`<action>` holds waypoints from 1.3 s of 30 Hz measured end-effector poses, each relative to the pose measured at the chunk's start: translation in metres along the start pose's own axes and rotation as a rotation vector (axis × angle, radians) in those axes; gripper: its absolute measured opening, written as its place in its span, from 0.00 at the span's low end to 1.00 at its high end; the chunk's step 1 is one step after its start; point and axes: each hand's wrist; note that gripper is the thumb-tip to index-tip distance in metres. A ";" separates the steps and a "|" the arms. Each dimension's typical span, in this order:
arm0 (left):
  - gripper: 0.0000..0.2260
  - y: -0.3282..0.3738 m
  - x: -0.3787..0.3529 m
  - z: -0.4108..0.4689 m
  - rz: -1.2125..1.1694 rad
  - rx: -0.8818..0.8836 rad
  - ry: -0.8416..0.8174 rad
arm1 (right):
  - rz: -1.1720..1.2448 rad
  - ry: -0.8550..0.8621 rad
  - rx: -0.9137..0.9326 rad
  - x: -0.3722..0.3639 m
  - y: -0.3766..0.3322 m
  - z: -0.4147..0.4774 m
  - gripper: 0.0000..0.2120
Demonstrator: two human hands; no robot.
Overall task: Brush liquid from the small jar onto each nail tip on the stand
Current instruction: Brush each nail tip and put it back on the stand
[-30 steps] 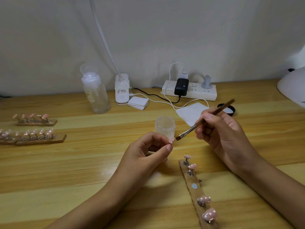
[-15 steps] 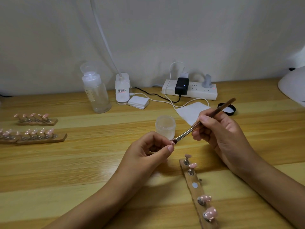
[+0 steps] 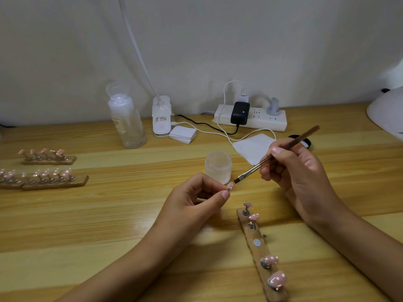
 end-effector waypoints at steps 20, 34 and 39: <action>0.02 0.000 -0.001 -0.001 -0.042 0.039 0.015 | -0.123 0.007 0.058 -0.009 -0.002 -0.005 0.09; 0.04 0.001 0.000 -0.001 0.000 0.005 -0.026 | 0.102 -0.093 -0.062 0.004 0.000 0.006 0.10; 0.01 0.001 0.000 -0.001 0.025 -0.003 -0.036 | 0.056 -0.160 -0.064 0.003 0.001 0.004 0.12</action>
Point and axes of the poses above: each hand's wrist, its own z-axis towards the middle knuckle, its own x-axis out of the back of the hand, y = z × x, and after that the axes turned 15 degrees about -x, right-handed
